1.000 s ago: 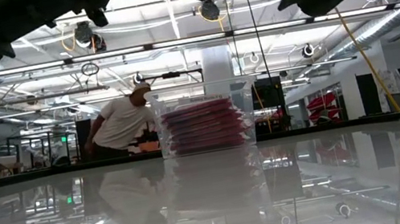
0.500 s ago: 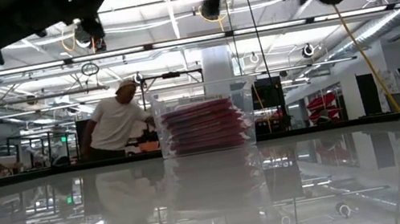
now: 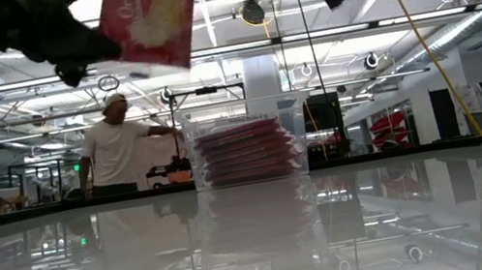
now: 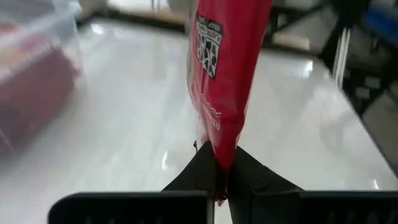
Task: Sort popcorn bags into baskets
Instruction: Put the popcorn bag into the transparent bin
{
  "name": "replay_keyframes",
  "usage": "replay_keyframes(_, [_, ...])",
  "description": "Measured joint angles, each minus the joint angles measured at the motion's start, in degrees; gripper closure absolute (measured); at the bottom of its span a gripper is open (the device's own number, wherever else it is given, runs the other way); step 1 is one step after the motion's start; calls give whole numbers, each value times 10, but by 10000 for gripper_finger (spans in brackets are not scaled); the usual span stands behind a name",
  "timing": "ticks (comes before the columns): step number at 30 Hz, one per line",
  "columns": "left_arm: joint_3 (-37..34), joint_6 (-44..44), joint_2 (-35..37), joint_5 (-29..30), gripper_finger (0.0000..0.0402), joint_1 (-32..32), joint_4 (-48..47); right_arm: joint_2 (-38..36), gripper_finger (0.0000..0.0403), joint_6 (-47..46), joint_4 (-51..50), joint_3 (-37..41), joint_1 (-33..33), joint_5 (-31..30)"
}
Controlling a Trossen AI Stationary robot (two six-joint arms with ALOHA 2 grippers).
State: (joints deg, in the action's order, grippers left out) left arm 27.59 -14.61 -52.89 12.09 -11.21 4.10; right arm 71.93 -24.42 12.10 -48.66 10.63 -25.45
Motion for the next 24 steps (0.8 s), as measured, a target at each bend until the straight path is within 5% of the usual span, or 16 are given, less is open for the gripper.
replay_keyframes(7, [58, -60, -49, -8, 387, -10, -210, 25, 274, 91, -10, -75, 0, 32])
replay_keyframes(13, [84, -95, -134, -77, 383, -11, -273, 137, 274, 146, -15, -157, 0, 35])
replay_keyframes(24, [128, -84, -205, -136, 377, -12, -352, 288, 269, 203, -23, -268, -29, 152])
